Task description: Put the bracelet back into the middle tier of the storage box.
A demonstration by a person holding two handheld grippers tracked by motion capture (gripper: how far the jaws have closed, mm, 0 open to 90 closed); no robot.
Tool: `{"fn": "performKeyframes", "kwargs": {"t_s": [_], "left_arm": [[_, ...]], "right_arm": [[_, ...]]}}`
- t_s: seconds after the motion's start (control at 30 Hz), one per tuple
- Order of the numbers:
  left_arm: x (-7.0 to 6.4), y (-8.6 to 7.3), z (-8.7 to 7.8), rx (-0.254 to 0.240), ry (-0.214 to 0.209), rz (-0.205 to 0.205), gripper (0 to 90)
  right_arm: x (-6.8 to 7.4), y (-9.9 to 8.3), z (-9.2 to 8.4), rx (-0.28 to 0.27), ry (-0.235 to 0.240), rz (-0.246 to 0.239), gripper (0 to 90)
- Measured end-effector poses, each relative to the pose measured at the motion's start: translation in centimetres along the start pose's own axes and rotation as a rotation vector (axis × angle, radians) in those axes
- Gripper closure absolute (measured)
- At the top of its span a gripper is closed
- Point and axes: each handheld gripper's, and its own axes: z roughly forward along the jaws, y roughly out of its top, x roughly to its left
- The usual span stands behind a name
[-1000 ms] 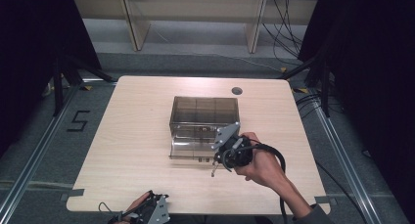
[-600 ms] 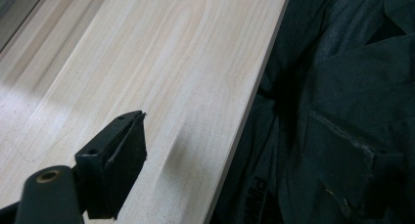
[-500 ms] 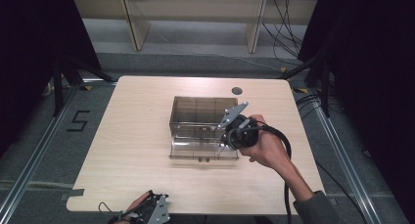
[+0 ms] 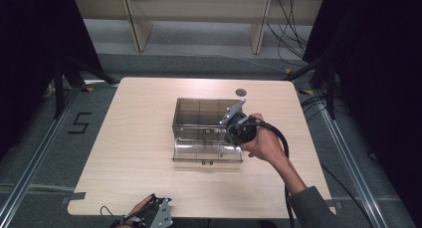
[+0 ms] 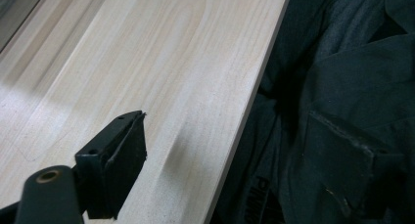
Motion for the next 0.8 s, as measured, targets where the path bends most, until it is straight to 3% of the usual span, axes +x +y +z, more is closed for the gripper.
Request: {"fn": "performKeyframes", "kwargs": {"t_s": [0.03,0.33,0.53,0.7,0.8], "left_arm": [[0.0,0.0,0.0,-0.001,-0.003,0.001,16.1],[0.0,0.0,0.0,0.0,-0.001,0.001,16.0],[0.0,0.0,0.0,-0.002,-0.002,-0.001,16.0],[0.0,0.0,0.0,-0.004,-0.001,0.002,16.0],[-0.1,0.0,0.0,0.0,-0.003,0.002,16.0]], "right_arm": [[-0.2,0.0,0.5,0.006,0.008,-0.015,83.3],[-0.7,-1.0,4.2,0.077,0.033,0.015,83.3],[-0.5,-1.3,5.3,0.104,0.04,0.038,83.3],[-0.6,-1.5,6.3,0.104,0.054,0.018,83.3],[-0.5,-1.8,6.8,0.116,0.053,0.035,83.2]]}}
